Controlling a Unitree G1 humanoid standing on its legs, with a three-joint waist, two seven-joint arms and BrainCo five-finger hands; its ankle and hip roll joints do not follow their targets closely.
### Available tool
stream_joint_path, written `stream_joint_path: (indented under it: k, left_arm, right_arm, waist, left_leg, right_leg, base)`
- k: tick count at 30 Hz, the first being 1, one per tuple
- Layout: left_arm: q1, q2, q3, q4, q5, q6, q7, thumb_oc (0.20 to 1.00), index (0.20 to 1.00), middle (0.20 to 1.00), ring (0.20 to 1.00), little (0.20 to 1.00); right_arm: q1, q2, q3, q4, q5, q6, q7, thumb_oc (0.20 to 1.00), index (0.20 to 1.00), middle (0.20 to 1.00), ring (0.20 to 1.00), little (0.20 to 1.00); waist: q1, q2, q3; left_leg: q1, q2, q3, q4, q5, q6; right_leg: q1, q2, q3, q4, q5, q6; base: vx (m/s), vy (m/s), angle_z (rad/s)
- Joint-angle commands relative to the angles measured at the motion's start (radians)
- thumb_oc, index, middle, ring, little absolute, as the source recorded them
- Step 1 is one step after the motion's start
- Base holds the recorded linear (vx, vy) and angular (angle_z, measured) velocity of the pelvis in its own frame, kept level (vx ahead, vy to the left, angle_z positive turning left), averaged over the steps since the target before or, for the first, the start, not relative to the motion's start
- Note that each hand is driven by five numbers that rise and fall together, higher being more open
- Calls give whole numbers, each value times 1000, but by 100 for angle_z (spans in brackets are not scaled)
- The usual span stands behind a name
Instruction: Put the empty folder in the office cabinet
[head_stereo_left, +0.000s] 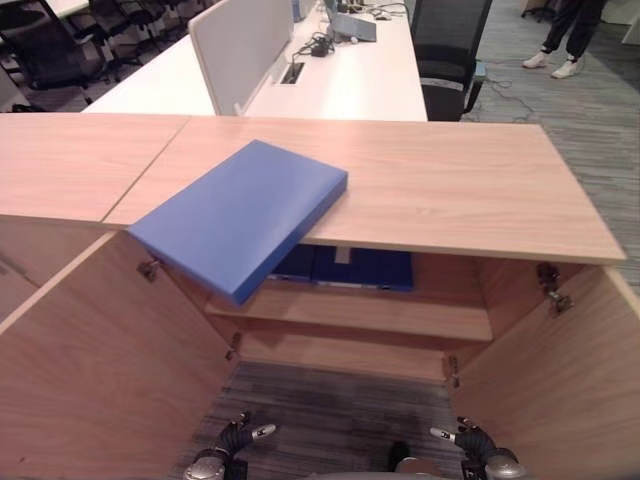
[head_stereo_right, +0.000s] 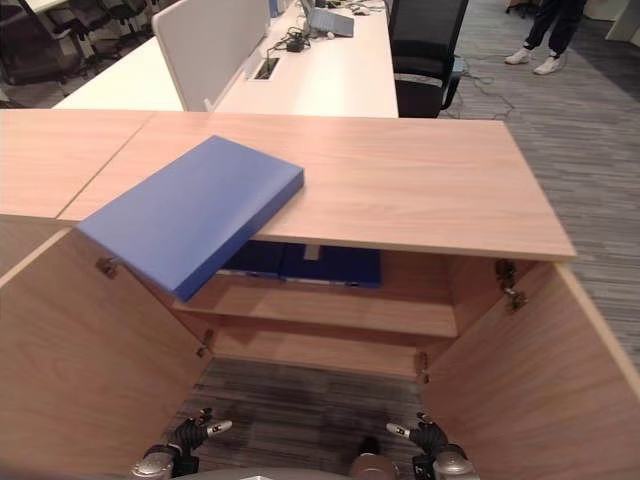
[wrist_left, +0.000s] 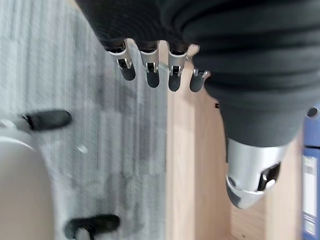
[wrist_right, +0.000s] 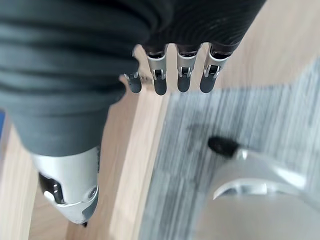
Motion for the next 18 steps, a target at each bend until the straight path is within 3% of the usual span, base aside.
stream_joint_path:
  k: [1,5,8,10,11,12,13,15,18]
  left_arm:
    - [-31,35,14,-24,28,-22,-7,1000,1000,1000,1000,1000]
    - [-30,47,21,-16,41,-25,-6,1000,1000,1000,1000,1000]
    - [-31,56,22,-23,43,-26,-7,1000,1000,1000,1000,1000]
    - [-39,70,26,-45,29,-27,-7,1000,1000,1000,1000,1000]
    - [-39,70,26,-46,29,-26,-7,1000,1000,1000,1000,1000]
    - [-38,74,28,-63,26,-27,-8,1000,1000,1000,1000,1000]
    - [-38,76,26,-73,23,-28,-8,1000,1000,1000,1000,1000]
    - [-29,72,24,-100,8,-33,-10,1000,1000,1000,1000,1000]
    - [-24,71,19,-155,2,-48,-8,1000,1000,1000,1000,1000]
  right_arm:
    - [-35,11,4,9,54,-17,-6,1000,1000,1000,1000,1000]
    - [-42,23,1,3,53,-14,-5,1000,1000,1000,1000,1000]
    - [-49,28,4,4,55,-12,-2,1000,1000,1000,1000,1000]
    - [-63,32,13,4,57,-12,0,1000,1000,1000,1000,1000]
    - [-63,32,14,4,57,-13,0,1000,1000,1000,1000,1000]
    - [-62,33,19,8,56,-16,0,1000,1000,1000,1000,1000]
    - [-63,35,22,11,55,-19,-2,1000,1000,1000,1000,1000]
    - [-58,40,25,9,52,-21,-5,1000,1000,1000,1000,1000]
    - [-42,38,28,11,48,-25,-9,1000,1000,1000,1000,1000]
  waist:
    - [17,-37,15]
    - [22,-47,28]
    - [22,-50,38]
    - [27,-36,57]
    - [28,-37,58]
    - [36,-25,57]
    - [43,-19,54]
    - [56,-23,47]
    - [65,-36,22]
  left_leg:
    - [-27,6,8,40,-8,-1]
    - [-16,-36,28,32,-25,24]
    - [-15,-49,39,30,-26,36]
    - [-43,-54,48,44,-13,63]
    - [-42,-55,49,45,-14,63]
    - [-65,-62,56,53,-5,82]
    - [-82,-68,63,58,3,90]
    - [-88,-79,69,61,8,94]
    - [-81,-88,74,49,11,90]
  right_leg:
    - [51,-50,80,38,-72,84]
    - [29,-97,91,42,-16,119]
    - [10,-102,102,64,2,126]
    - [-7,-59,116,155,-48,110]
    - [-9,-60,118,160,-53,109]
    - [1,-11,99,220,-112,85]
    - [7,13,77,241,-130,75]
    - [22,32,41,240,-160,61]
    - [71,37,40,159,-165,50]
  base:
    - [-23,220,-14]
    - [-40,213,-9]
    - [-62,116,-20]
    - [-170,177,-17]
    - [-218,218,-30]
    - [-145,145,-28]
    - [-173,172,-33]
    - [-41,44,-22]
    - [28,-14,5]
